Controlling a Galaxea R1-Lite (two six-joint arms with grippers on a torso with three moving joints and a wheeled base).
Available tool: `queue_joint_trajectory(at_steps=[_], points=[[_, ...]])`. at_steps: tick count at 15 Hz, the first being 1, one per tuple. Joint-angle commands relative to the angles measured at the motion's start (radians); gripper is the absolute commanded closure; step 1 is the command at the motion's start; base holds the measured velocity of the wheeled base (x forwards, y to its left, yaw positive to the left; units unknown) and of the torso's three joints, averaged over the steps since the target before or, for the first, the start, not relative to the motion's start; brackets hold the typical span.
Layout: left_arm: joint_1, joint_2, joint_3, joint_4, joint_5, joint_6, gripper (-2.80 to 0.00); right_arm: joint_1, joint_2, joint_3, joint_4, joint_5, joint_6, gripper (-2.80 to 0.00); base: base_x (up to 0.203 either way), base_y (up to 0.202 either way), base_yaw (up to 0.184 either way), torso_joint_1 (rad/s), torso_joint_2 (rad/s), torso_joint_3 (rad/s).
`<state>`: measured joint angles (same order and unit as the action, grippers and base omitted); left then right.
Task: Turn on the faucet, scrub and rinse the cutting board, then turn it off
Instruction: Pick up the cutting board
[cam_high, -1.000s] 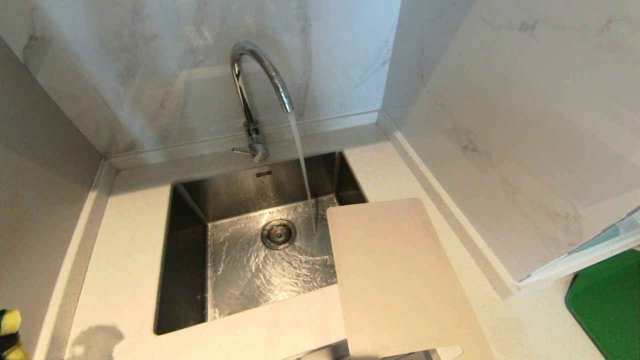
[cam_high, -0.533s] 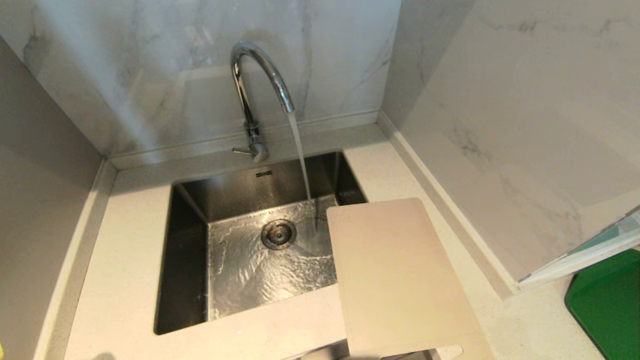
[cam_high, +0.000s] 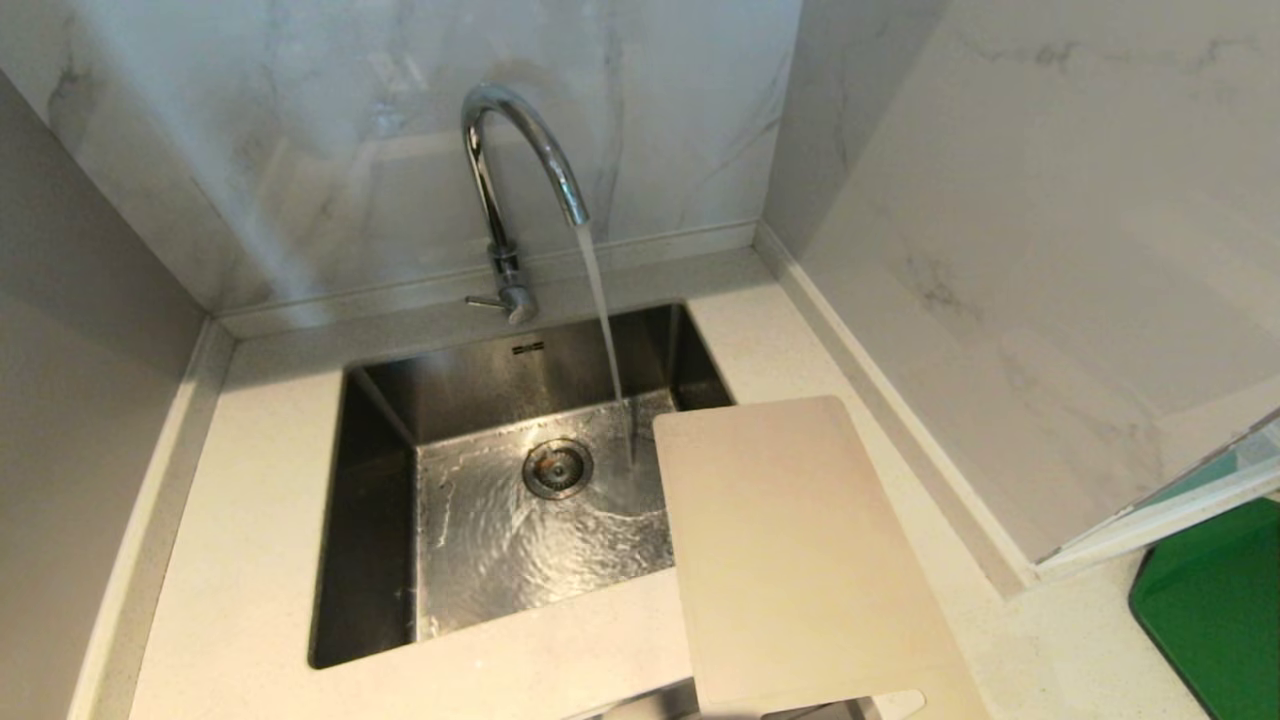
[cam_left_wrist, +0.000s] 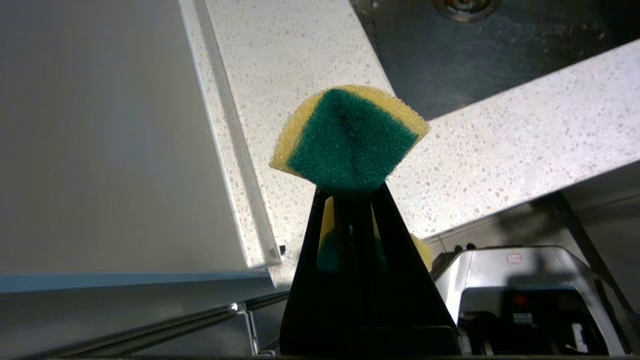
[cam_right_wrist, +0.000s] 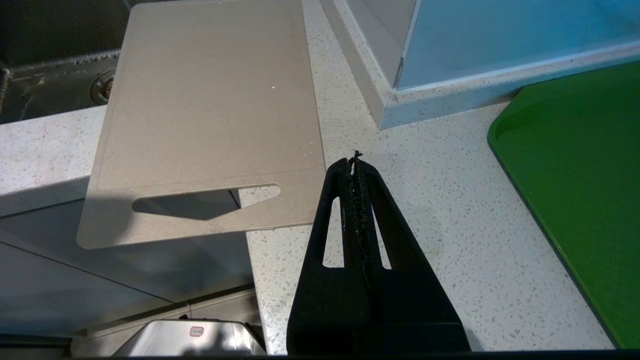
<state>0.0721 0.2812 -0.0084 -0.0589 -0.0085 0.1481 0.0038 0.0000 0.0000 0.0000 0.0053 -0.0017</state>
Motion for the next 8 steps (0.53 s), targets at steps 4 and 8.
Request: queue_joint_trajectory(at_steps=[4,8], points=[[-0.064,-0.07,0.008,-0.002,-0.001,0.003,0.0,0.001,0.0,0.002,0.0,0.001,0.0,0.0,0.0,0.0,0.0,0.0,0.0,0.0],[-0.058,-0.119,0.008,-0.001,0.001,-0.013,0.0,0.001,0.0,0.002,0.0,0.001,0.0,0.0,0.0,0.0,0.0,0.0,0.0,0.0]])
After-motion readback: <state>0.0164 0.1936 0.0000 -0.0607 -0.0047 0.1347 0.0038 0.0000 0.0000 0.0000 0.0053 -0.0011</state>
